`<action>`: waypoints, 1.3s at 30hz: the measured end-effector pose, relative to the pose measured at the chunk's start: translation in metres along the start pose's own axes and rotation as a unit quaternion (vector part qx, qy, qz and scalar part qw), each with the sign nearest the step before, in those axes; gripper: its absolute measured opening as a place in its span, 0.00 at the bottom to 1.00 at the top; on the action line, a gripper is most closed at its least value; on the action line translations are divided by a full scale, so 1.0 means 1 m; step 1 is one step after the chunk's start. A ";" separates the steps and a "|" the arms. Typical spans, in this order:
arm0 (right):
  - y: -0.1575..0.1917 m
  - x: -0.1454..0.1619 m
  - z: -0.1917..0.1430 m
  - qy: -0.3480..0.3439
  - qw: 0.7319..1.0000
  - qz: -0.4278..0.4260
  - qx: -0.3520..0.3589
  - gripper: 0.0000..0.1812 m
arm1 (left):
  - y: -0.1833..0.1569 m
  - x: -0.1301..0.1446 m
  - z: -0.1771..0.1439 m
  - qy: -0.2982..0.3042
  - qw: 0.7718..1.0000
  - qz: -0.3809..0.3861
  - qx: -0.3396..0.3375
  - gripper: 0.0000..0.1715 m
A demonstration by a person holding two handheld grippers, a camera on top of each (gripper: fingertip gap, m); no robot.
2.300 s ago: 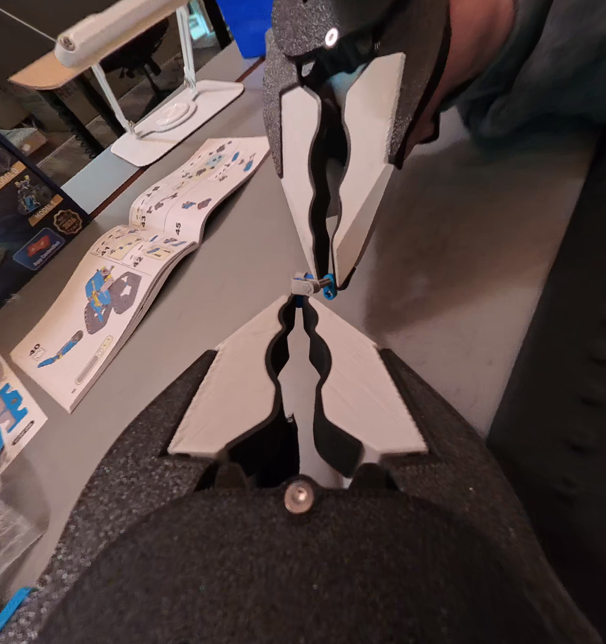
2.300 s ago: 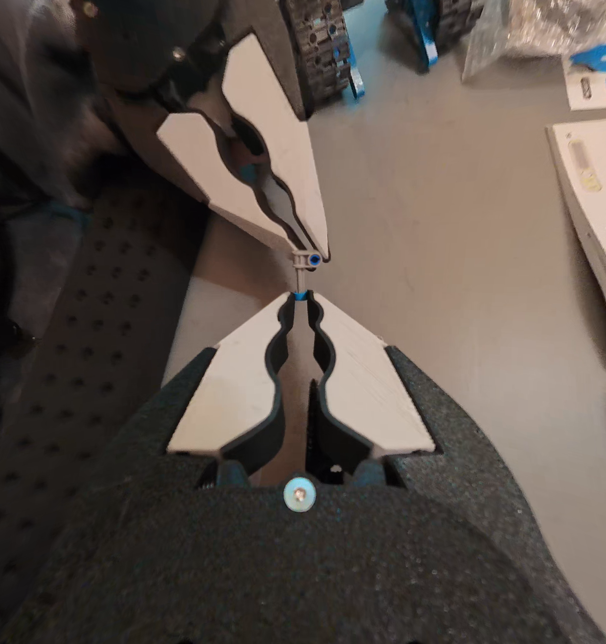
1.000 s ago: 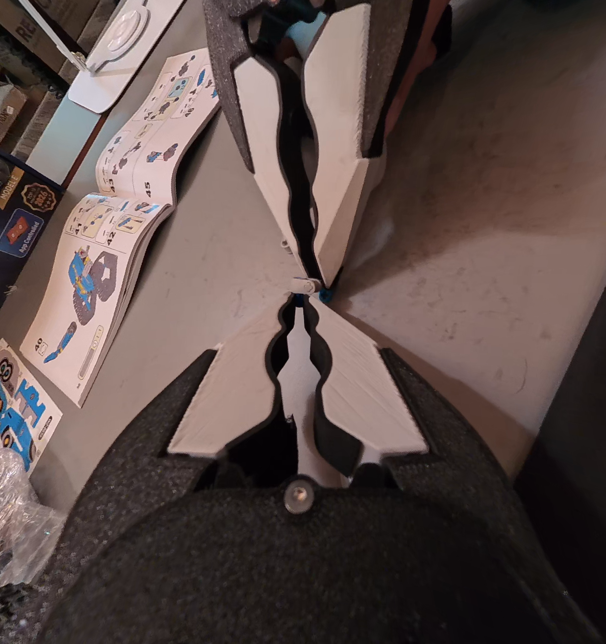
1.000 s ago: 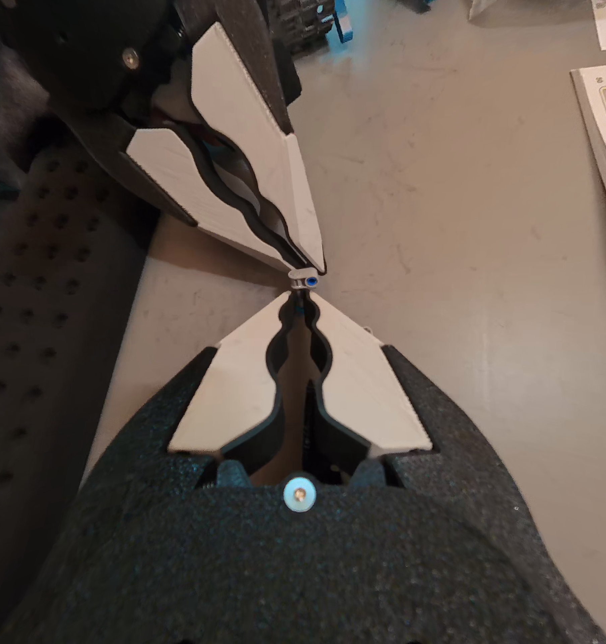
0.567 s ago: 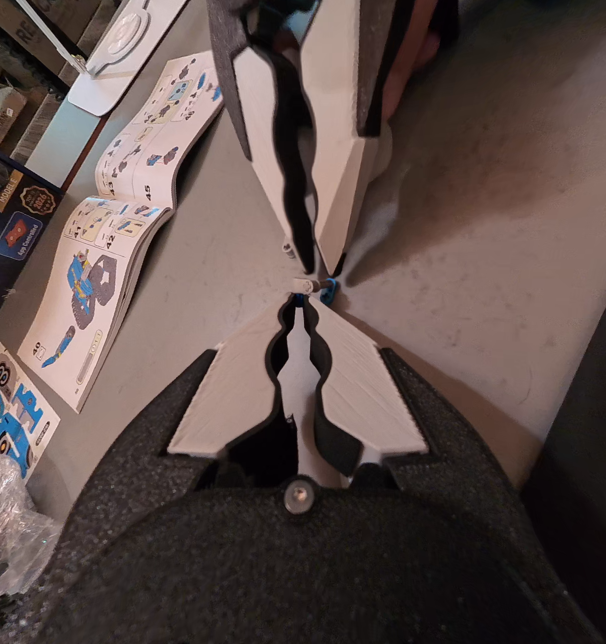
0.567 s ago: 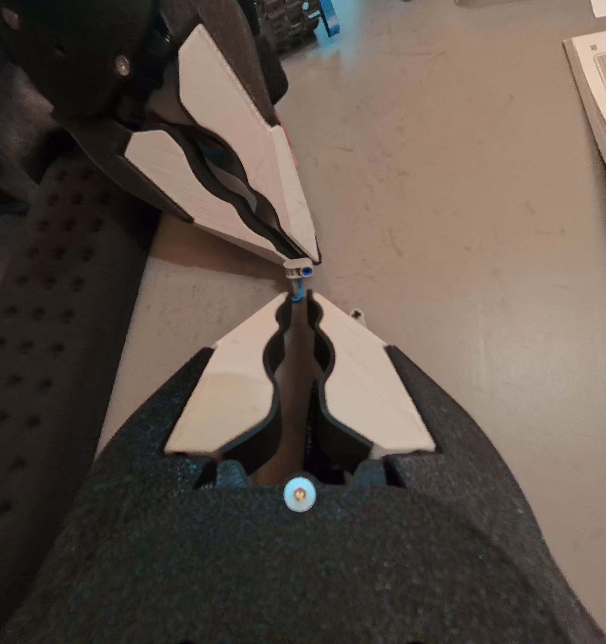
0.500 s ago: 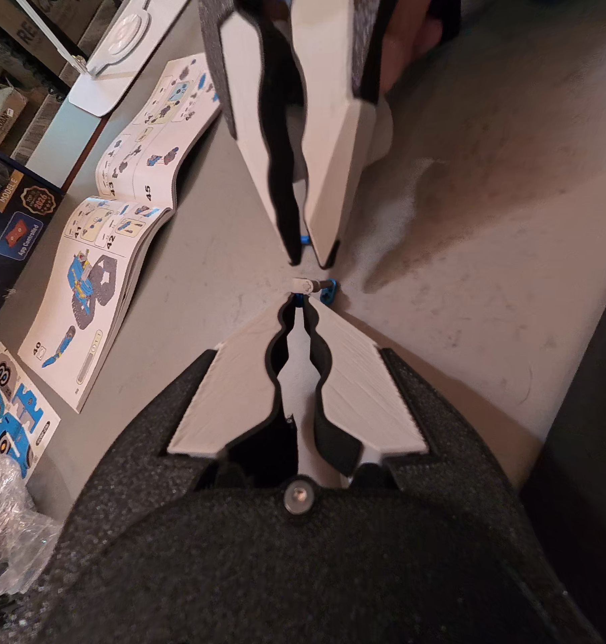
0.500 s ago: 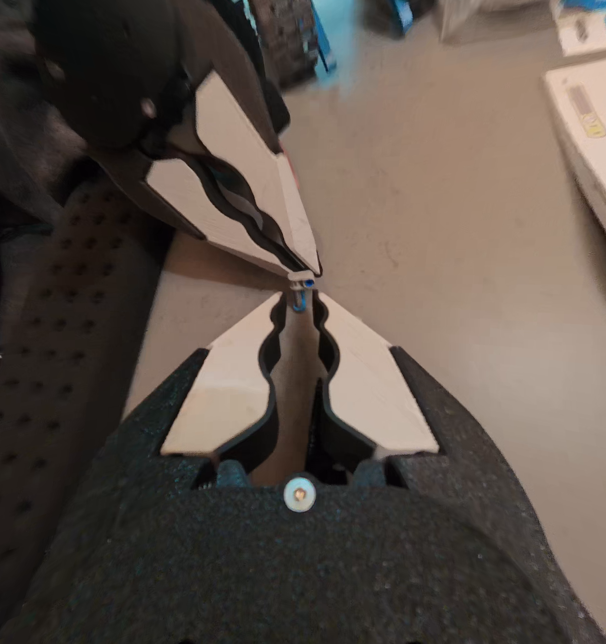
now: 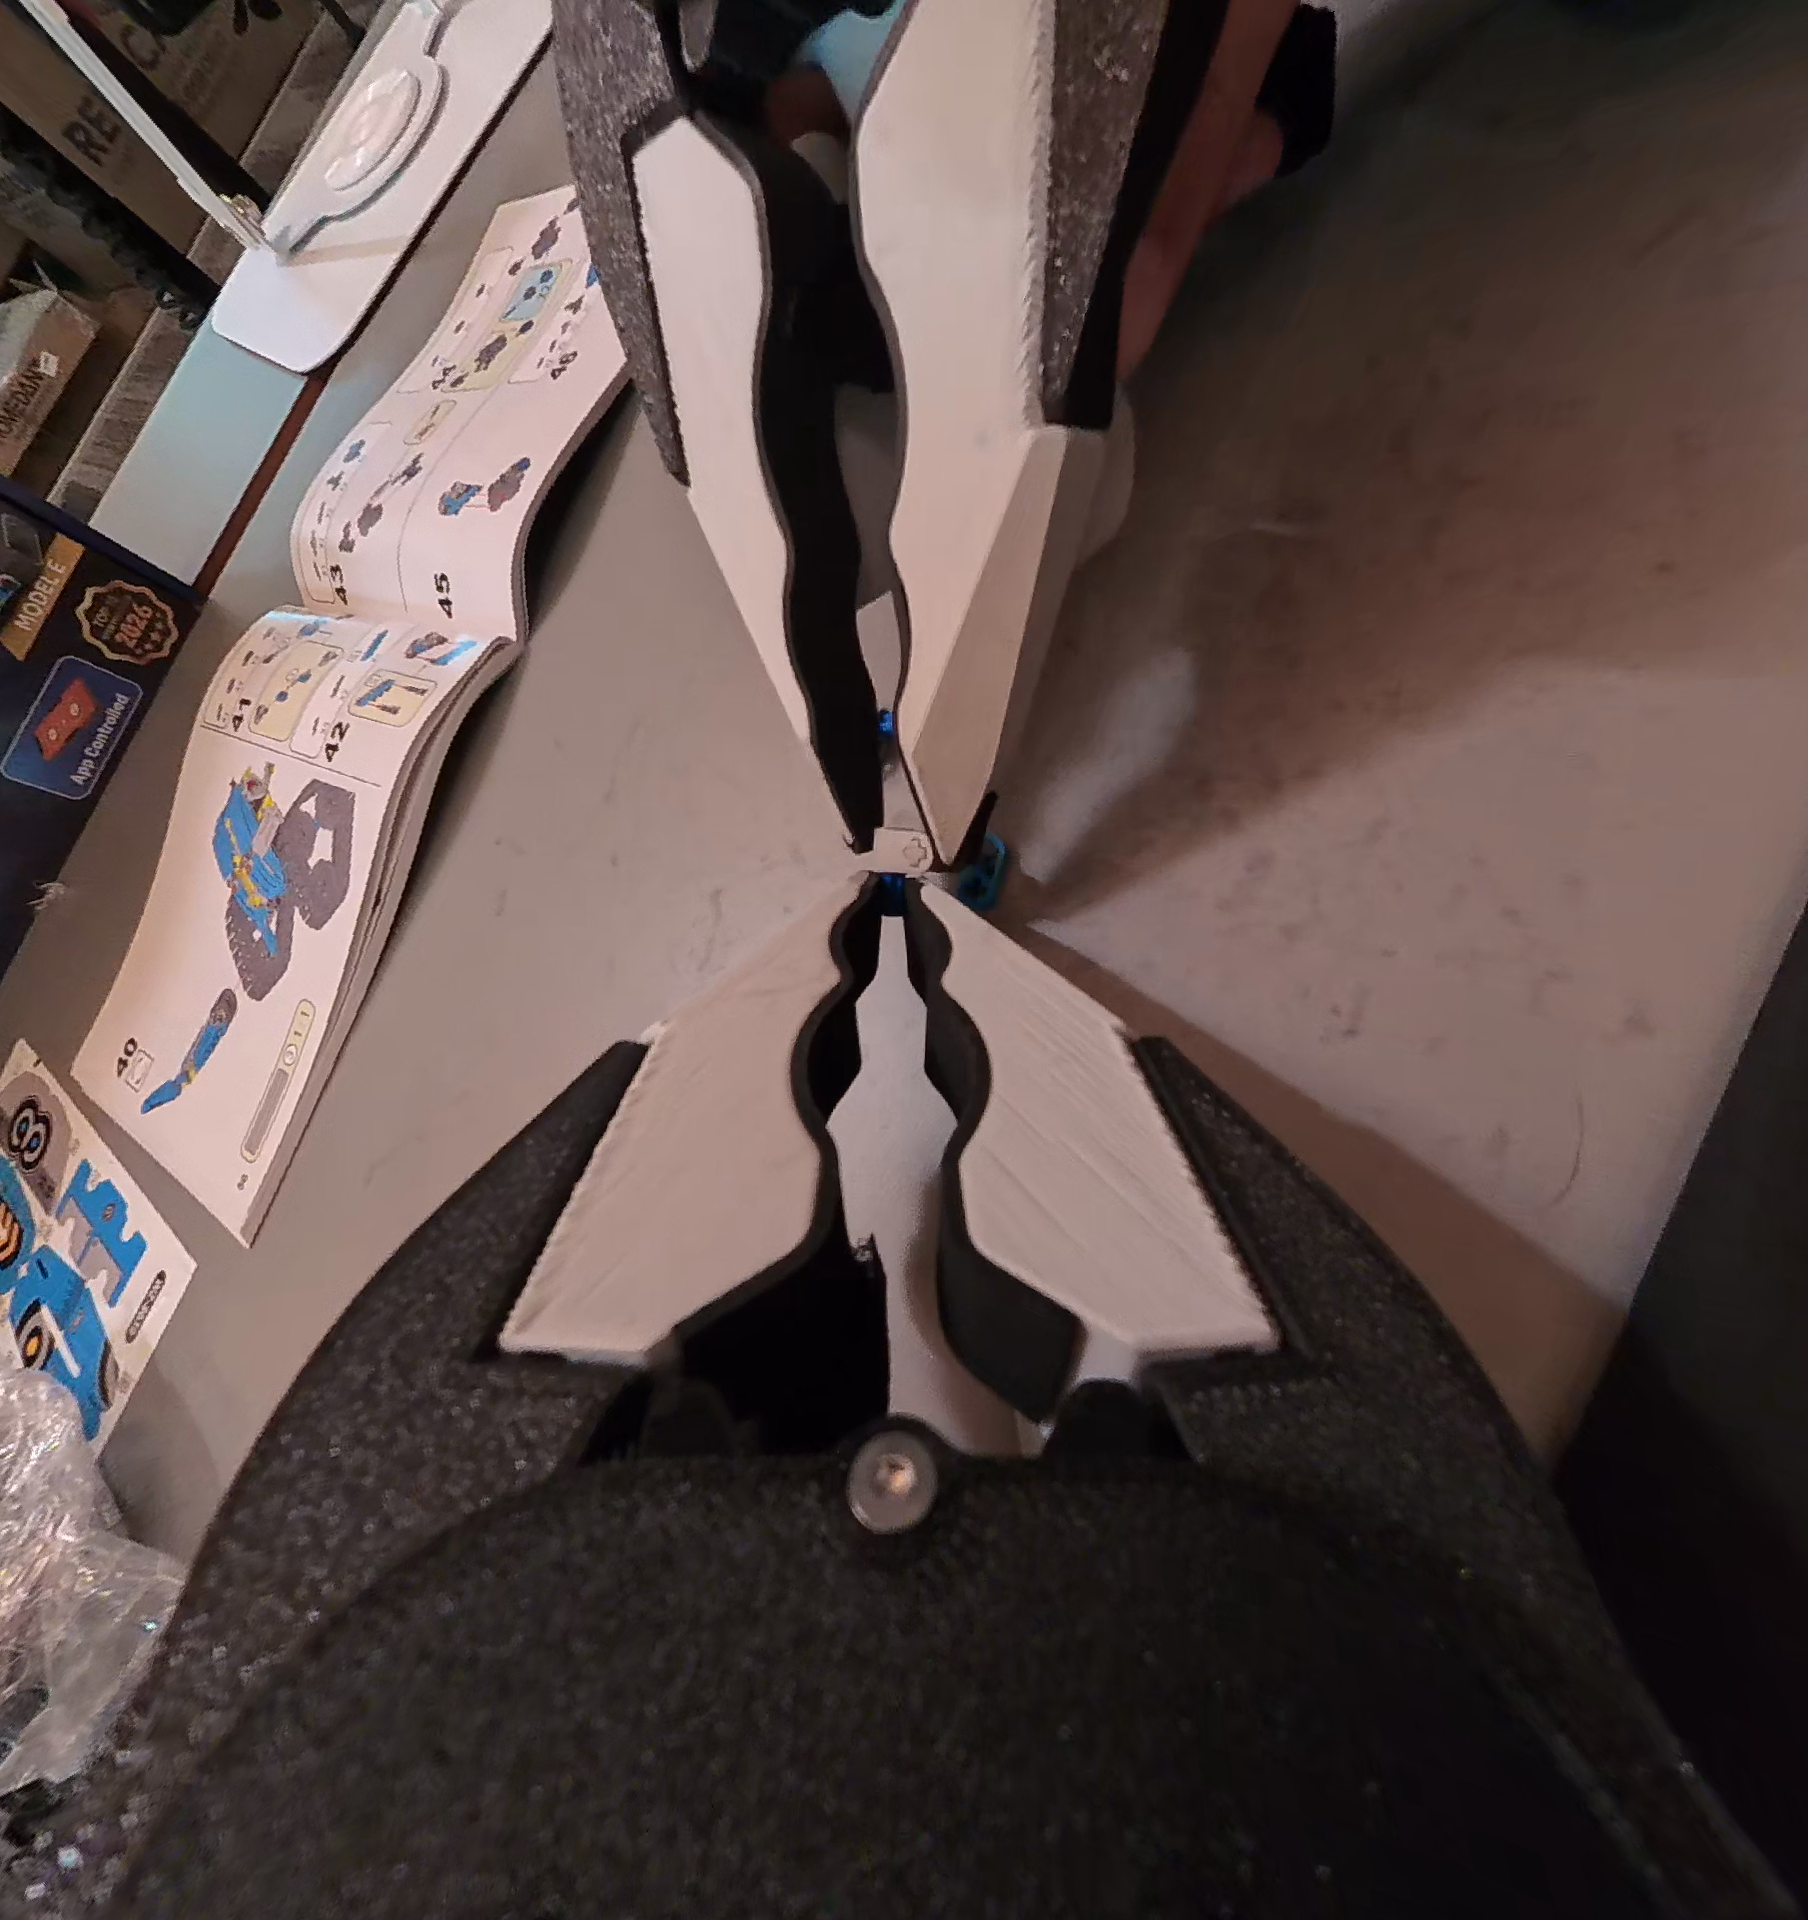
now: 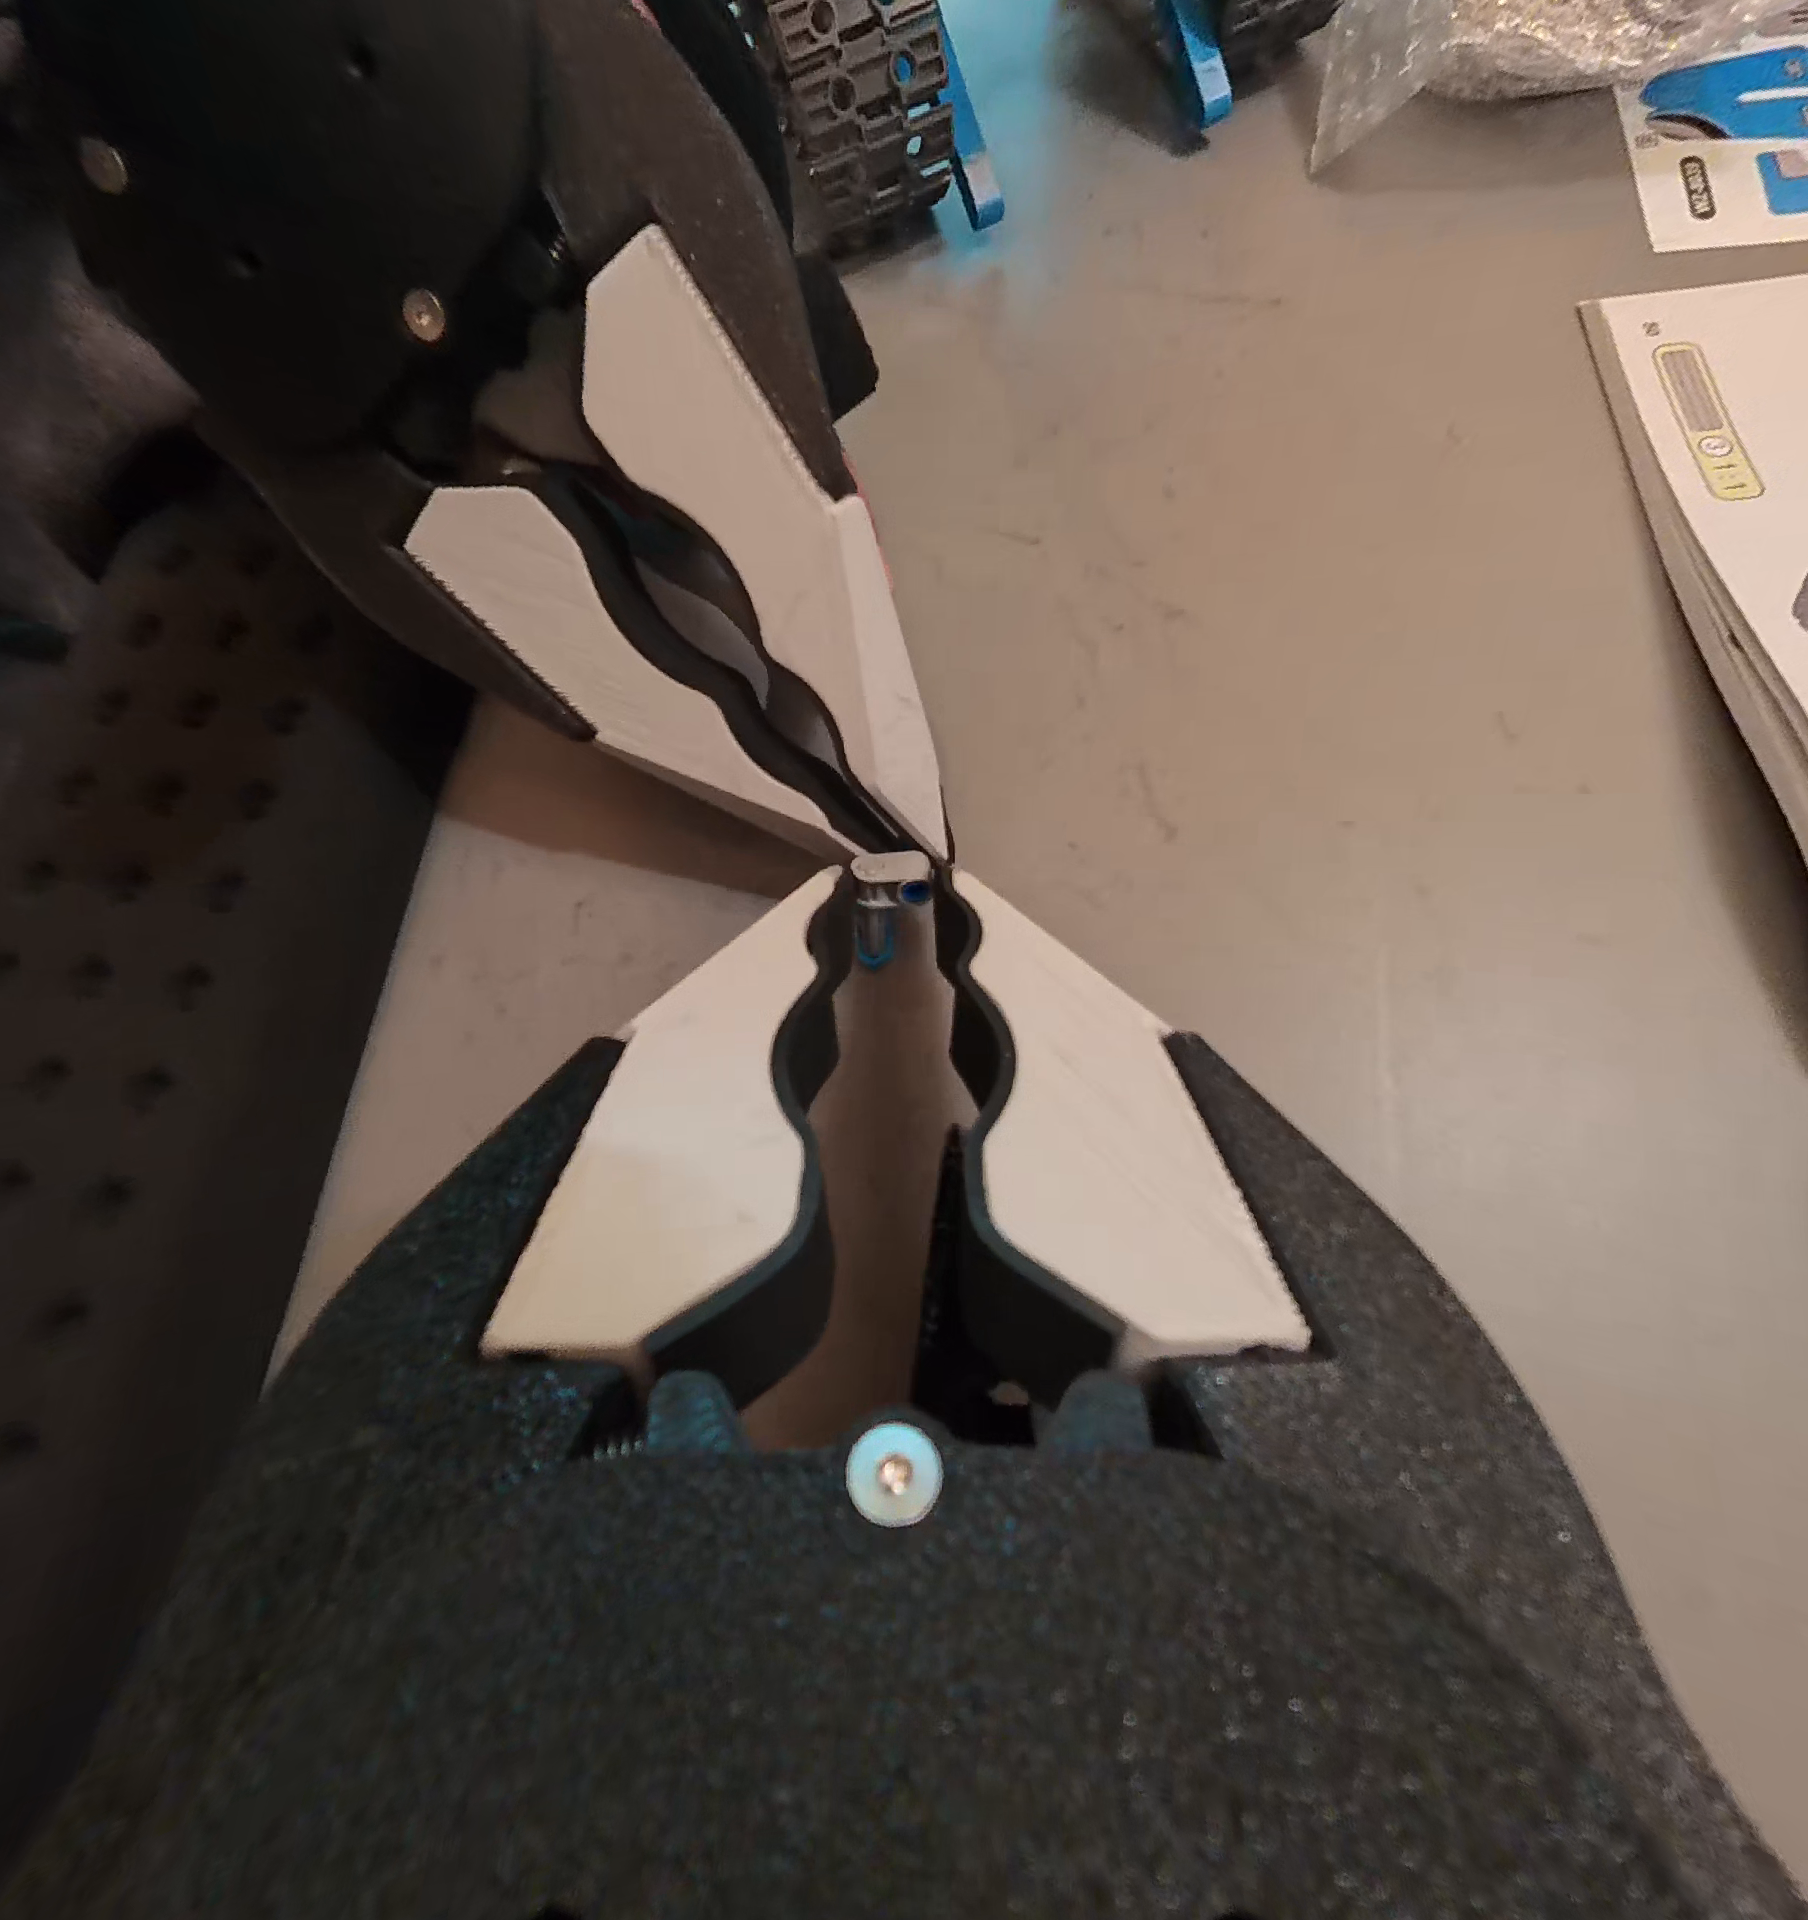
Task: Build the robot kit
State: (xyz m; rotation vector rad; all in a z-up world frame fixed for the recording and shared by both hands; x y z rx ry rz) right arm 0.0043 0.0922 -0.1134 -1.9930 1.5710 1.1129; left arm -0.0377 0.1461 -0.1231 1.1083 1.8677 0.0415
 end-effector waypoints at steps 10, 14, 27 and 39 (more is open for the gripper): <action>0.003 0.004 -0.003 -0.015 1.000 -0.006 -0.024 0.08 | -0.004 -0.003 -0.002 -0.010 1.000 0.021 -0.001 0.02; 0.006 0.006 -0.004 -0.014 0.999 -0.021 -0.024 0.08 | -0.008 -0.006 -0.002 -0.009 0.998 0.063 -0.020 0.01; 0.011 0.012 -0.008 -0.020 0.999 -0.042 -0.006 0.08 | -0.016 -0.010 -0.001 -0.010 0.984 0.165 -0.059 0.01; 0.020 0.016 -0.009 -0.003 0.997 -0.076 0.023 0.08 | -0.027 -0.011 0.001 0.002 0.954 0.279 -0.110 0.01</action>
Point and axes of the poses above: each gripper's, where its closed fingertips meet, z out along the fingers, x out of its underside, y = z × x across the jaws, the point moved 5 cm from there along -z, back along the fingers, and after that the axes turned 4 degrees about -x, right-handed, at the moved point
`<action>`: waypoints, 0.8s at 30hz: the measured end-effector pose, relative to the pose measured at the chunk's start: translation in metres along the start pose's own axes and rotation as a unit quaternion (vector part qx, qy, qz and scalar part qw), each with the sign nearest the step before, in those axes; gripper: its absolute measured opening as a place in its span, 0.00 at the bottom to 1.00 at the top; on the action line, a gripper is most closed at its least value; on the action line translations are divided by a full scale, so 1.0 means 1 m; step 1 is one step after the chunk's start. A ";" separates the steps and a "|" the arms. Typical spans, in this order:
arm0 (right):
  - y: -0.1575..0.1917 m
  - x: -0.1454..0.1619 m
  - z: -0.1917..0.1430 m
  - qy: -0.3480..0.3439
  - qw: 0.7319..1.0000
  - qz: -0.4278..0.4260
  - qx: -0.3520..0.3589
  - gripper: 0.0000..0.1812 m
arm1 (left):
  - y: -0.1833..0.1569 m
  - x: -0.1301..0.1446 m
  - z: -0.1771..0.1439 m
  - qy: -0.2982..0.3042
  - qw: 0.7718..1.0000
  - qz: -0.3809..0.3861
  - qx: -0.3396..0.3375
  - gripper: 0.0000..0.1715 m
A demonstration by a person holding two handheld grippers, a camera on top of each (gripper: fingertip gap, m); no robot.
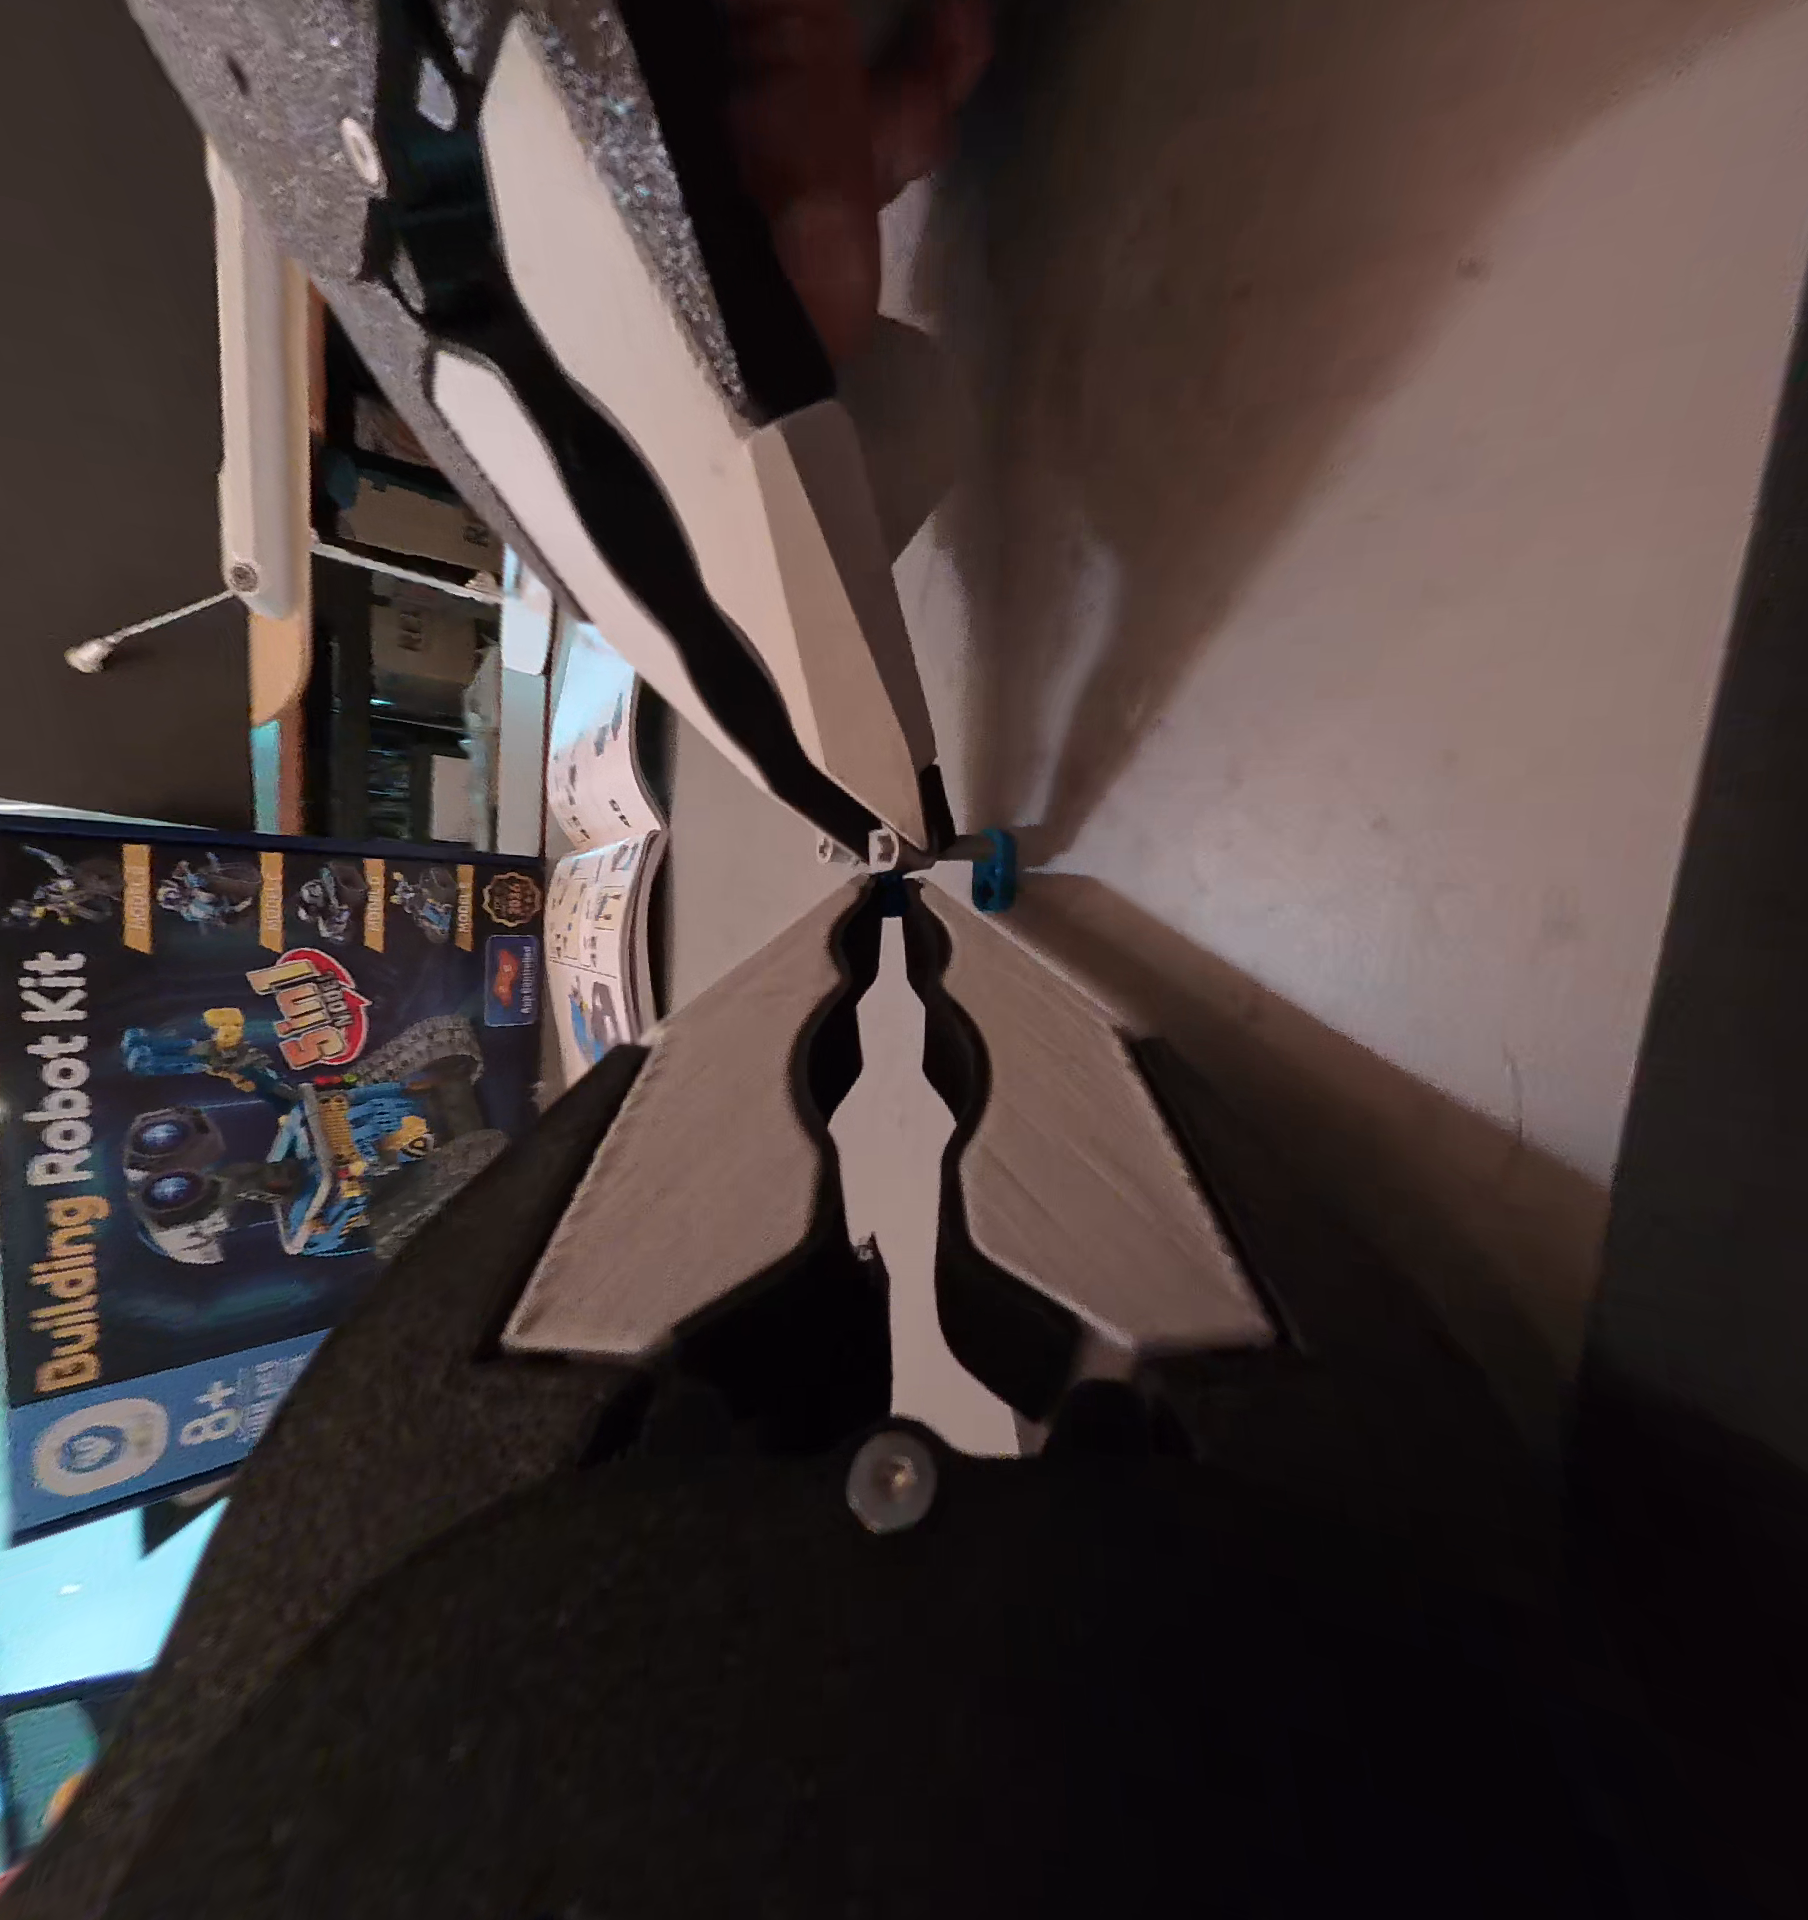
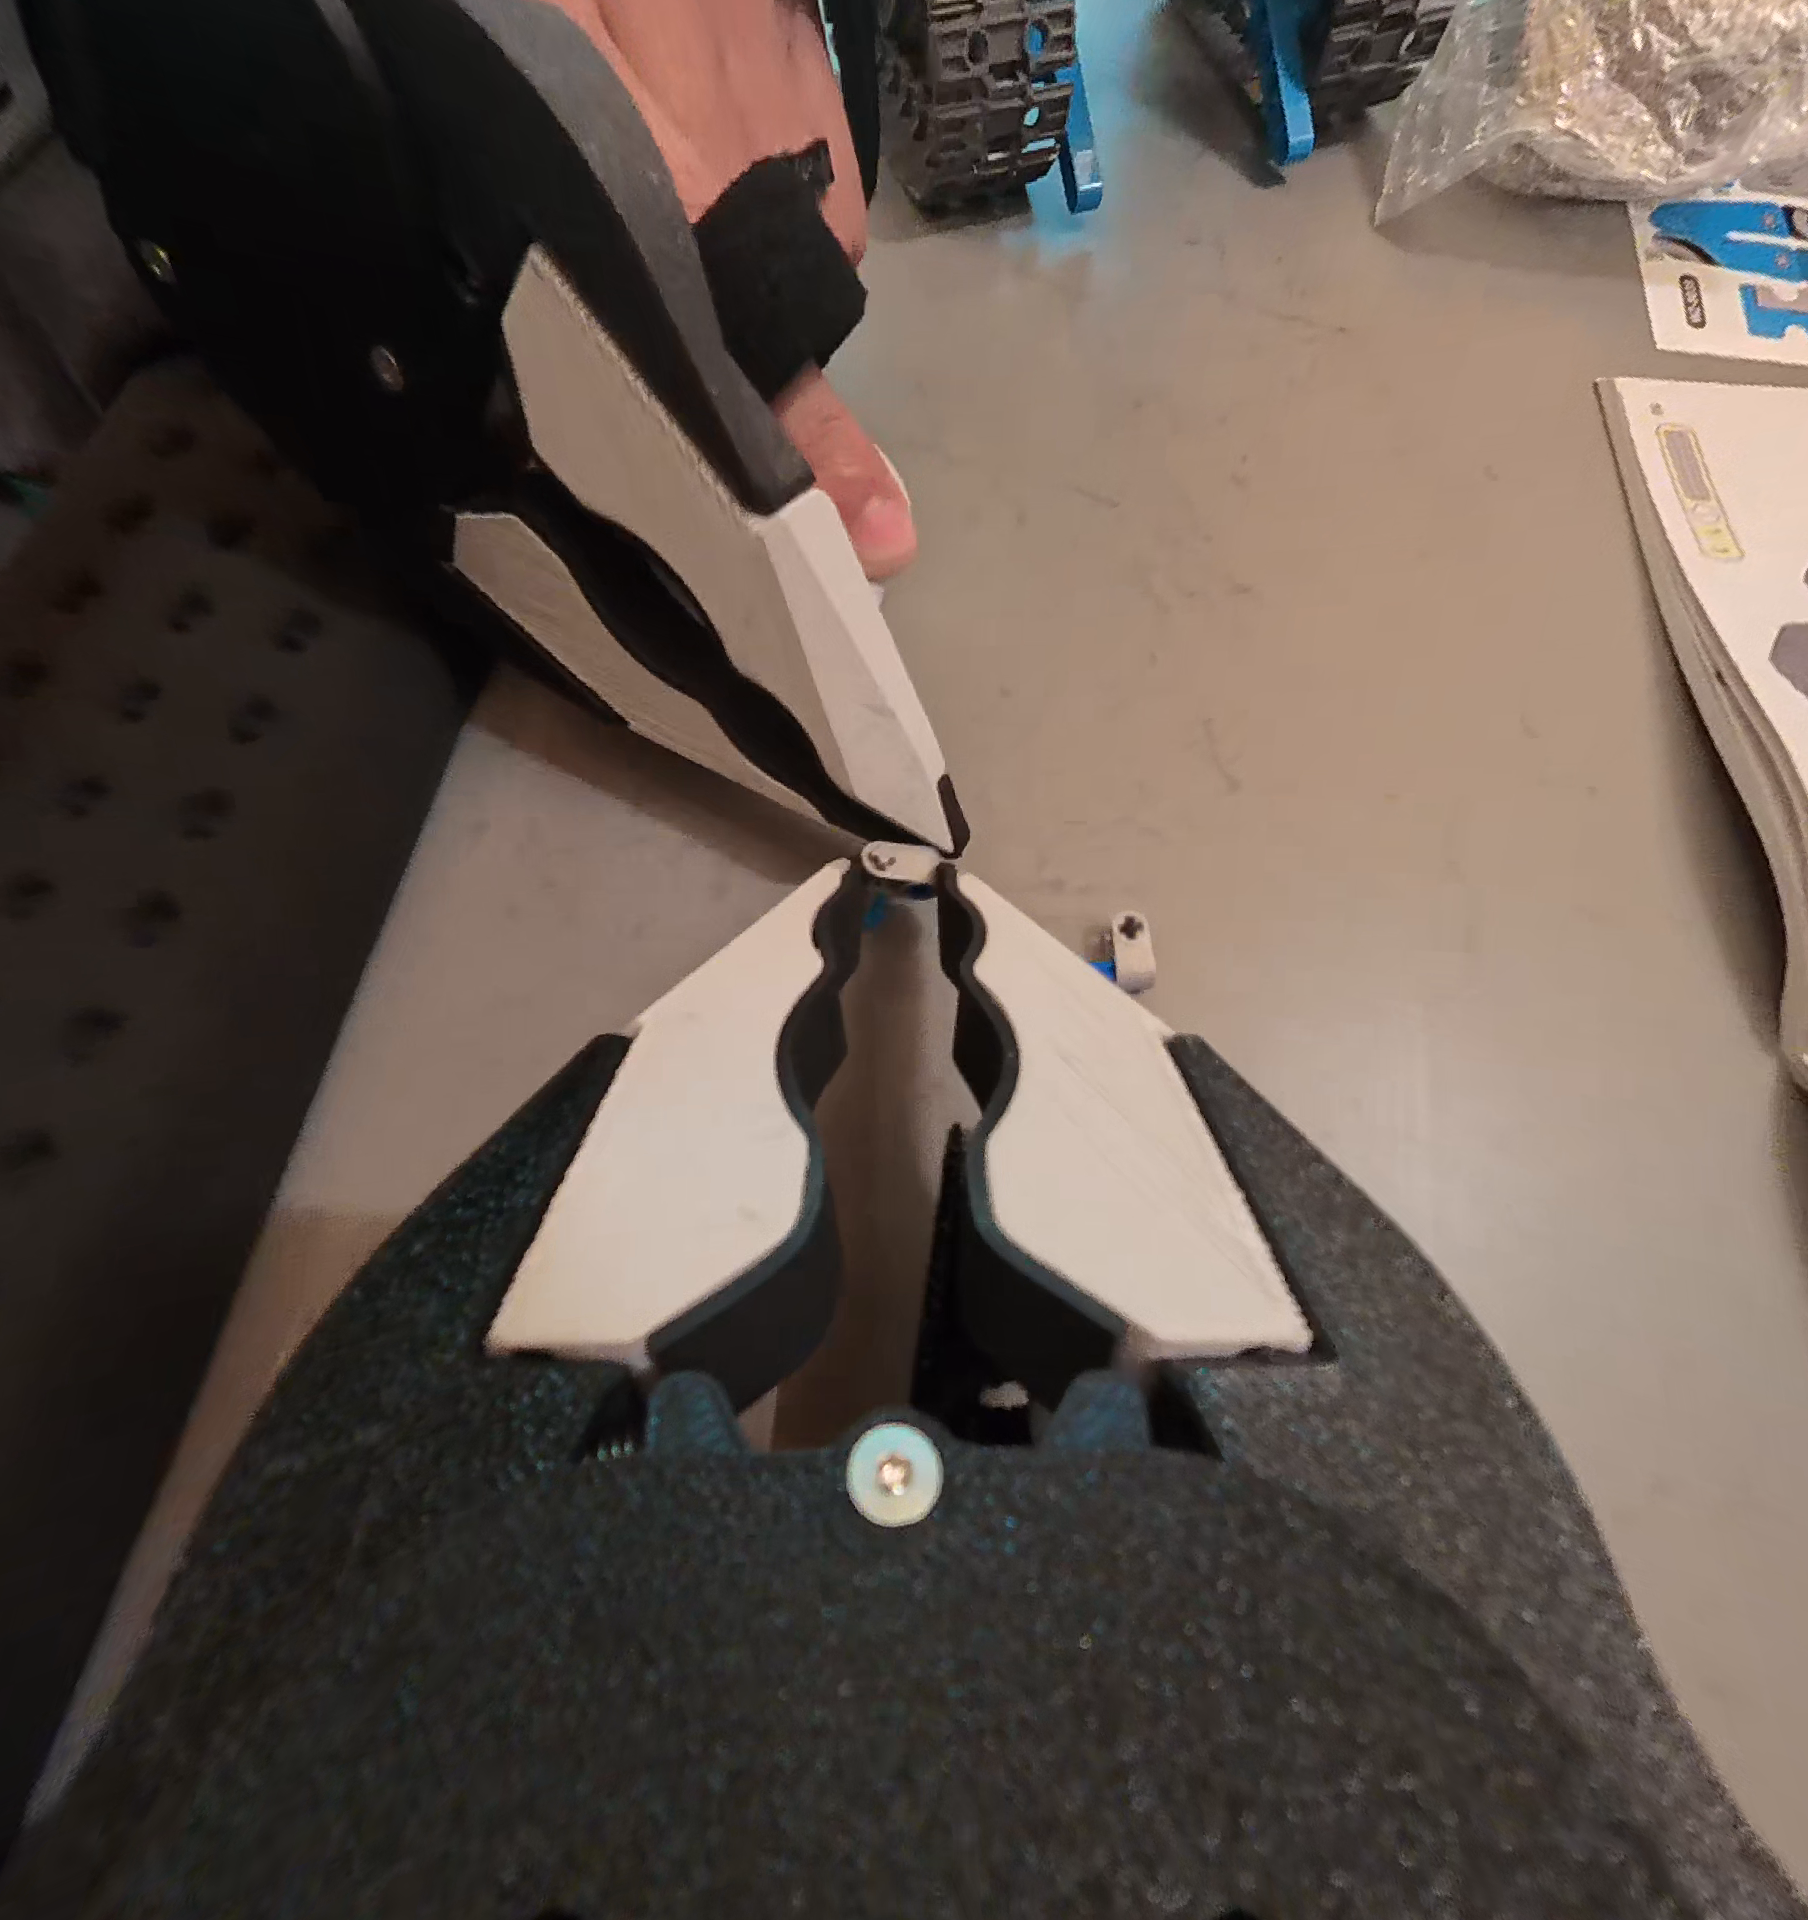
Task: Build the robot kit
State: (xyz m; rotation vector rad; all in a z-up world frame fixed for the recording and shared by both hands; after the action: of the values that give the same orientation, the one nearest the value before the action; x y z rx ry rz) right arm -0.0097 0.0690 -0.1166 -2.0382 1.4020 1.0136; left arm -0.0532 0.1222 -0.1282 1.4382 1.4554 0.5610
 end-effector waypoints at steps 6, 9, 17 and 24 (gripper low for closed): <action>0.003 0.000 0.000 0.025 0.999 -0.030 0.027 0.08 | -0.003 -0.002 0.002 0.011 0.999 0.048 -0.021 0.01; 0.003 0.000 0.000 0.024 0.999 -0.016 0.023 0.08 | -0.002 -0.002 0.002 0.008 0.999 0.030 -0.012 0.02; -0.009 -0.014 -0.022 -0.010 0.998 -0.005 0.069 0.16 | 0.036 0.011 -0.002 -0.027 0.981 -0.194 -0.006 0.01; 0.002 -0.037 -0.029 -0.009 0.983 -0.112 0.147 0.27 | 0.053 0.013 -0.008 -0.149 0.881 -0.426 0.141 0.01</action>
State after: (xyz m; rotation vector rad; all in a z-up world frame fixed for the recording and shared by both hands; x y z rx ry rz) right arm -0.0098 0.0688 -0.0694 -1.9083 1.2003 0.6831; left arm -0.0321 0.1473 -0.0842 0.8804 1.7617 -0.4230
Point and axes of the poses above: each gripper's, where its closed fingertips meet, z out along the fingers, x out of its underside, y = z × x across the jaws, the point moved 5 cm from there along -z, back along the fingers, and after that the axes turned 4 degrees about -x, right-handed, at the moved point
